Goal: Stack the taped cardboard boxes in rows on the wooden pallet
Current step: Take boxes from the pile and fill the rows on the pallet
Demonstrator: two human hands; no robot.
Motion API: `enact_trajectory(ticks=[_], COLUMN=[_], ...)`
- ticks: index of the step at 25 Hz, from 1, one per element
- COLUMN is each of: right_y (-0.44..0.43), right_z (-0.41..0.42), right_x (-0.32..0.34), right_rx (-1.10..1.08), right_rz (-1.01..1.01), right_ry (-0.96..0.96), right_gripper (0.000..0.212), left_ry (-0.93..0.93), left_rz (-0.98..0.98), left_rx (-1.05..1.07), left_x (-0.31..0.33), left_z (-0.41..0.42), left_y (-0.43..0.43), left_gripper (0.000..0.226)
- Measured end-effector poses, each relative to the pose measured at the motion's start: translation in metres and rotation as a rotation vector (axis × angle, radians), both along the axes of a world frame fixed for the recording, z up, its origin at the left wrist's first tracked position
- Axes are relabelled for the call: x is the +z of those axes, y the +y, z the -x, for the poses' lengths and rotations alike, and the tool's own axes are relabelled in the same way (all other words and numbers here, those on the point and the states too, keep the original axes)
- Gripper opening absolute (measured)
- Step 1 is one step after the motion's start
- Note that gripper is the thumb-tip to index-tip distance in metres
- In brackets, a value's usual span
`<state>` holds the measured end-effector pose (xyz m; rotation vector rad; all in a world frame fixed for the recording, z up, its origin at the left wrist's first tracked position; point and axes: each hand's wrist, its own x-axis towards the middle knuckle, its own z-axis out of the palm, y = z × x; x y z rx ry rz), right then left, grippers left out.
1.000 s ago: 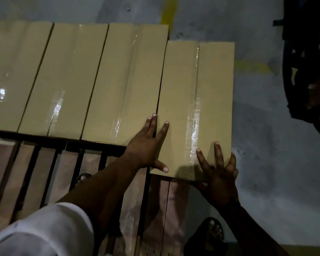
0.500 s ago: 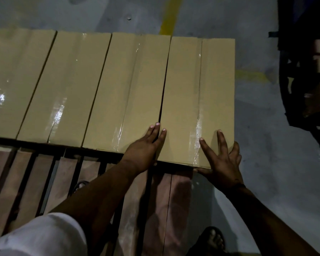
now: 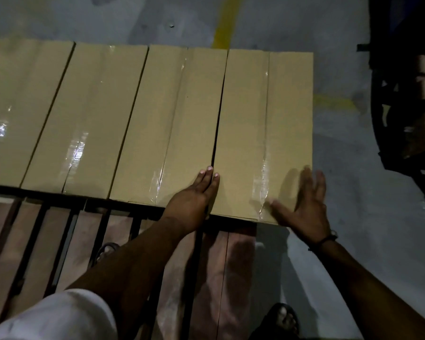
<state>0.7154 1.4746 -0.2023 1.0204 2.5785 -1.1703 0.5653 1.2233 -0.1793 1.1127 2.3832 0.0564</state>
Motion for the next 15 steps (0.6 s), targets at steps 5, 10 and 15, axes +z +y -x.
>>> enact_trajectory(ticks=[5,10,15], right_y=[0.027,0.029,0.028], right_z=[0.037,0.036,0.038], right_x=[0.000,-0.011,-0.010], right_rx=[-0.442,-0.404,-0.397], right_rz=[0.445,0.438,0.429], right_ry=[0.165,0.182,0.165], right_gripper=[0.052,0.038,0.043], left_ry=[-0.013,-0.018,-0.014], left_rz=[-0.020,-0.050,-0.035], left_rx=[0.020,0.020,0.006], left_x=[-0.003,-0.002,-0.003], left_z=[0.001,0.004,0.006], left_y=[-0.001,-0.003,-0.005], left_gripper=[0.108,0.107,0.110])
